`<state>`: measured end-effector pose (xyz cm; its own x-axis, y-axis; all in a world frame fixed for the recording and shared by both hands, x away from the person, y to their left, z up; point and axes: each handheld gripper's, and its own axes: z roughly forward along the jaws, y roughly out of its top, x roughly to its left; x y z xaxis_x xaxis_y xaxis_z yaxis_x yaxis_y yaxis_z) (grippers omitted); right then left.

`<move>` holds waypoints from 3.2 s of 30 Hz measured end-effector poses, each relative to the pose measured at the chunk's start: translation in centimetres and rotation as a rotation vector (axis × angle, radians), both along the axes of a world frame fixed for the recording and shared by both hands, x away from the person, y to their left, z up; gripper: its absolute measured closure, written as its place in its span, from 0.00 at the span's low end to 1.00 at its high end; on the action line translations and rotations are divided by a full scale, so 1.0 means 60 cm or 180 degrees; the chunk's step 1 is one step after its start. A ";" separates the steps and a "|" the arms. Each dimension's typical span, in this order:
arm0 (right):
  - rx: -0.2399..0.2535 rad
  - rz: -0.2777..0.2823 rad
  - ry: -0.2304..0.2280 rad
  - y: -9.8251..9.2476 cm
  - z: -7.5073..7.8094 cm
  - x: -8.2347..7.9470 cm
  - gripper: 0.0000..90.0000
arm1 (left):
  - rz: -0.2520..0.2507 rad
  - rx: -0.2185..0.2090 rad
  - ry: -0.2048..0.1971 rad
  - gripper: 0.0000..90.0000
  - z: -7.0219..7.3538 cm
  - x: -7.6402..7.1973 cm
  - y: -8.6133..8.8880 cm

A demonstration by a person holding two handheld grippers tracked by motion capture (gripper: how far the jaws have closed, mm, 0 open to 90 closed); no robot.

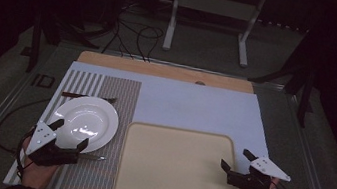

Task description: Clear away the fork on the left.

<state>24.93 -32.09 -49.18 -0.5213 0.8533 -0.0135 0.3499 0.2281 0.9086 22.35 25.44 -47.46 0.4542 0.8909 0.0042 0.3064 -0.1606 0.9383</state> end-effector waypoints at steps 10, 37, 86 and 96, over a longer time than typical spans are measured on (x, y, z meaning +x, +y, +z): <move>0.0020 -0.0029 -0.0032 0.003 0.001 -0.002 0.09 | 0.0085 0.0019 -0.0017 0.00 -0.001 0.000 0.002; 0.0099 -0.0025 0.0016 -0.001 -0.006 -0.002 0.09 | 0.0215 0.0025 0.0032 0.00 0.015 0.018 0.018; 0.0112 -0.0038 0.0028 -0.003 -0.007 -0.003 0.09 | 0.0367 0.0068 -0.0204 0.01 0.044 0.103 0.084; 0.0107 -0.0047 0.0039 -0.003 -0.008 -0.002 0.09 | 0.0357 0.0100 -0.0116 0.01 0.039 0.128 0.095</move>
